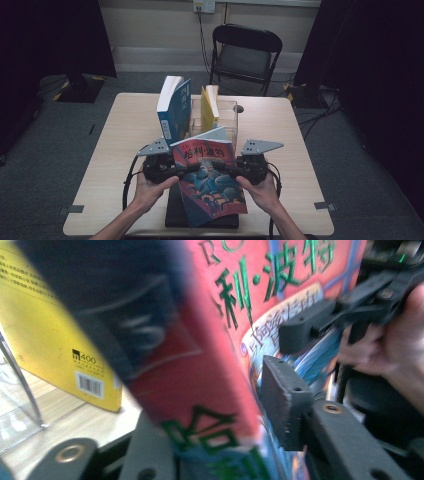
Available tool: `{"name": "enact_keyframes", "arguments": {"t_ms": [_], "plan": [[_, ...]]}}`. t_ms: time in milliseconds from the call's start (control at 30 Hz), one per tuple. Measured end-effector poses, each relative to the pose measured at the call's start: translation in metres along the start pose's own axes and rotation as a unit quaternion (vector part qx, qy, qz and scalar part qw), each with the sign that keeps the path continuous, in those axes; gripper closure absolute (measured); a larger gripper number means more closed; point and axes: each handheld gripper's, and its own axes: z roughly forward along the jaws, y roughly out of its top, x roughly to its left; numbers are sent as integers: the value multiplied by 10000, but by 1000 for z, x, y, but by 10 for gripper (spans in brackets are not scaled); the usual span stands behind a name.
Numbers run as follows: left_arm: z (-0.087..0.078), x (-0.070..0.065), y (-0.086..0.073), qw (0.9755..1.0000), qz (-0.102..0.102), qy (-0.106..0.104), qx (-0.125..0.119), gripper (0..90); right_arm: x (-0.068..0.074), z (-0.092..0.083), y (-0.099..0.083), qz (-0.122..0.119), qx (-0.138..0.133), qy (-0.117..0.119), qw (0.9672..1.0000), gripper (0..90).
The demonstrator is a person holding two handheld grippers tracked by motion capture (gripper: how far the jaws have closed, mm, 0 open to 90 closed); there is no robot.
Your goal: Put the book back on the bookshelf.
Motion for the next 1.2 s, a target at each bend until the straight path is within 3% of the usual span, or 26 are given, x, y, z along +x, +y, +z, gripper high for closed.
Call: {"name": "enact_keyframes", "arguments": {"t_ms": [200, 300, 367, 567, 833, 1100, 1200], "plan": [[-11, -6, 18, 9985, 368, 140, -385, 710, 2, -3, 14, -125, -286, -38, 9995, 854], [-15, -11, 16, 9975, 511, 169, -465, 725, 5, -4, 15, -208, -423, -5, 9989, 849], [-15, -12, 16, 9975, 527, 107, -448, 724, 5, -6, 11, -201, -470, 27, 9987, 834], [-12, -29, 14, 9956, 821, 122, -435, 720, 5, -16, 2, -275, -362, -54, 9990, 708], [-13, -30, 12, 9957, 799, 122, -448, 718, 2, -25, 1, -344, -406, -346, 9980, 573], [-12, -32, 10, 9962, 762, 67, -425, 713, -17, -34, -6, -128, -337, -635, 9973, 409], [-12, -32, 9, 9964, 733, 61, -423, 710, -24, -32, -10, -55, -256, -628, 9977, 364]]}}
